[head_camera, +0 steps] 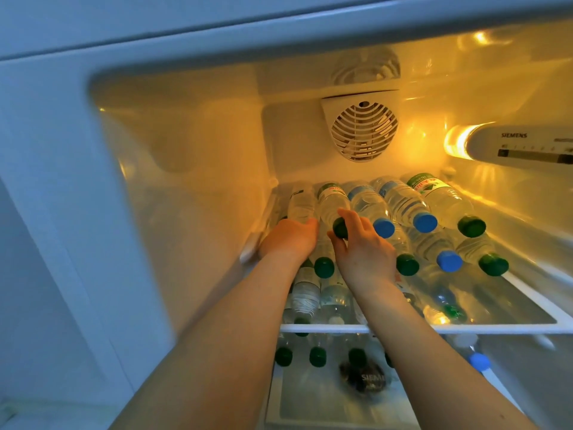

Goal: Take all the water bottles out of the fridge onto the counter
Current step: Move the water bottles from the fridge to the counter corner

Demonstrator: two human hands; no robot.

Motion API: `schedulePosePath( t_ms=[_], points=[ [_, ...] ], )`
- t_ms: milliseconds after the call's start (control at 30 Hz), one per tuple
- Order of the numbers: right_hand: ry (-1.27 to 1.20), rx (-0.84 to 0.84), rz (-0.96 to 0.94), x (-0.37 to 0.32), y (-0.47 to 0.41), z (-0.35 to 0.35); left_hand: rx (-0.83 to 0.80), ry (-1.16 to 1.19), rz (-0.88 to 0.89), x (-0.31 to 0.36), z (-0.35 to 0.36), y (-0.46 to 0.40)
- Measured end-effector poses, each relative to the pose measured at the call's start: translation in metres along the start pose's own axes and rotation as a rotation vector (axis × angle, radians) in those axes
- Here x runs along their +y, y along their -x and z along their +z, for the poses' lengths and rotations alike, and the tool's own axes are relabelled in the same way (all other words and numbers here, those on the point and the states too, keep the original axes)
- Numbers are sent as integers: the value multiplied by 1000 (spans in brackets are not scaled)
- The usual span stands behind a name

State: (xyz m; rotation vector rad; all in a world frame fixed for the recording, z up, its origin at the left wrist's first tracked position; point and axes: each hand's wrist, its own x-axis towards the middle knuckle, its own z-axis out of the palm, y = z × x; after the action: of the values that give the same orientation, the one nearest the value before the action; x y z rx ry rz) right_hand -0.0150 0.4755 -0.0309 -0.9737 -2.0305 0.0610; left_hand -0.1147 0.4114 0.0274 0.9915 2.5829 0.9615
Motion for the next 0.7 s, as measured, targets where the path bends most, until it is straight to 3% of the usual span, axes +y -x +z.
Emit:
schedulePosePath(
  t_ms=[367, 567, 700],
  points=[
    [-62, 73, -27, -3, 2, -1, 41, -78, 49, -3, 5, -2],
    [-67, 98, -117, -6, 16, -19, -32, 276, -19, -3, -8, 22],
    [-102, 69, -113, -8, 33, -36, -76, 294, 15, -9, -14, 46]
  ],
)
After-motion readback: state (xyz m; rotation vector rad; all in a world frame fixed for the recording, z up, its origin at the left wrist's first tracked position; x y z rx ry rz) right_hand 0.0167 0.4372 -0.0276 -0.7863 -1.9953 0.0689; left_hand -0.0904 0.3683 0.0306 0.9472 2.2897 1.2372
